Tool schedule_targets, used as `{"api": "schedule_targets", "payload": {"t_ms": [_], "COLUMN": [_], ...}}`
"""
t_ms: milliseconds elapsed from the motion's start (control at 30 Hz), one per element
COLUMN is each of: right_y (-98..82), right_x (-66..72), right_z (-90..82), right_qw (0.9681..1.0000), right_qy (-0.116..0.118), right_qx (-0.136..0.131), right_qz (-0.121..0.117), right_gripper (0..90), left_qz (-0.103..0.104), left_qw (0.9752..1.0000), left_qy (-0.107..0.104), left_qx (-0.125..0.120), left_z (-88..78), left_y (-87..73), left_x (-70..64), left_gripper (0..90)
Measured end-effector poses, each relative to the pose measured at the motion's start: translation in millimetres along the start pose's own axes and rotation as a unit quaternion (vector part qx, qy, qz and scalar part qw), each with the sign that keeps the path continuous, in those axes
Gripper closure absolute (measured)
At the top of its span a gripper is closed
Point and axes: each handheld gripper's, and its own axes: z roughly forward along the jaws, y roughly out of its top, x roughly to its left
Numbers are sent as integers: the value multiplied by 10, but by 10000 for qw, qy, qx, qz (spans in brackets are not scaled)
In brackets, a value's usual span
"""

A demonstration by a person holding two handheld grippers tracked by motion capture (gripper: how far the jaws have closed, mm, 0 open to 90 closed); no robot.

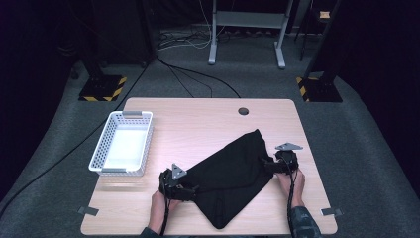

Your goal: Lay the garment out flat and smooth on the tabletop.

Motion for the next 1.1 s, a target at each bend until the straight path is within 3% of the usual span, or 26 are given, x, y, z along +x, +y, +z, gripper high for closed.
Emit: {"api": "schedule_targets", "payload": {"t_ms": [267,667,800,900,1000,1100], "right_y": [-72,-271,-302,-303,-294,-292], "right_x": [6,-44,-72,-97,-149,-217], "right_z": [-71,-275,-294,-297,-293,-293], "right_qw": [10000,10000,9999,9996,9997,9991], "right_qy": [-3,75,146,258,185,295], "right_qx": [-9,-17,-46,-90,-134,-196], "right_qz": [7,32,75,86,35,216], "right_gripper": [146,147,146,138,129,122], "left_qz": [42,219,302,293,321,206], "left_qw": [10000,9997,9995,9995,9994,9998], "left_qy": [-7,-67,9,10,56,-23], "left_qx": [1,-29,-73,-75,-97,-18], "left_z": [-7,-50,-61,-61,-68,-80], "left_y": [-5,-49,-57,-56,-60,-50], "left_x": [-24,-192,-226,-225,-235,-227], "left_gripper": [29,32,34,33,33,32]}}
